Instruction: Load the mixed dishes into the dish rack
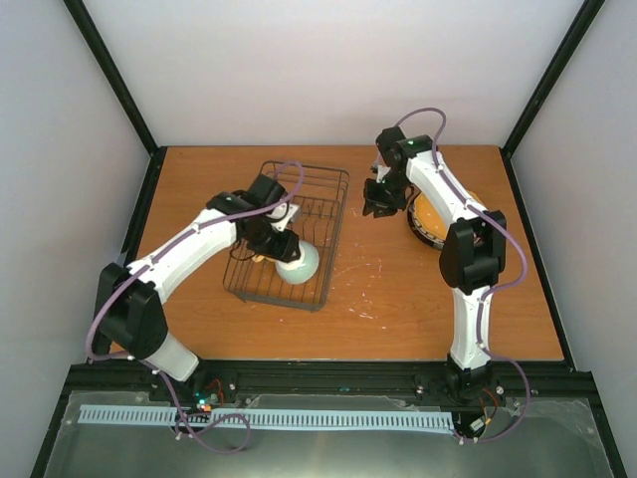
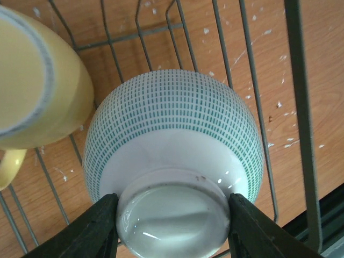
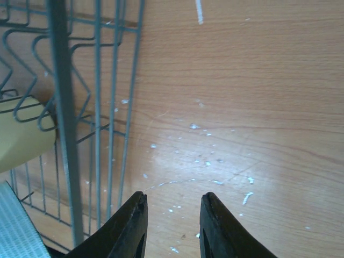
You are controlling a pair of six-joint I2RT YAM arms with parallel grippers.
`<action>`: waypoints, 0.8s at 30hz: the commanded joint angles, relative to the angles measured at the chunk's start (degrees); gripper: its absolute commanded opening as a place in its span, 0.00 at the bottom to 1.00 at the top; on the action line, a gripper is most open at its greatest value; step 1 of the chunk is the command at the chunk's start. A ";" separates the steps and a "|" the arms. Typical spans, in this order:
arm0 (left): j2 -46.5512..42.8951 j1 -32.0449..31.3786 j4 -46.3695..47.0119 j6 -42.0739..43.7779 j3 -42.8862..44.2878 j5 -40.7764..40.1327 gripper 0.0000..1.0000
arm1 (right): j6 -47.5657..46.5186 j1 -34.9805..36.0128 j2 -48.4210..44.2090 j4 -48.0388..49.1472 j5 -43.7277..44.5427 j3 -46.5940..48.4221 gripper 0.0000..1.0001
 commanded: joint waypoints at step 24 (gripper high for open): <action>13.69 -15.90 2.20 -6.72 -1.23 -20.02 0.28 | -3.75 -7.22 -5.92 -0.05 4.06 -4.53 0.28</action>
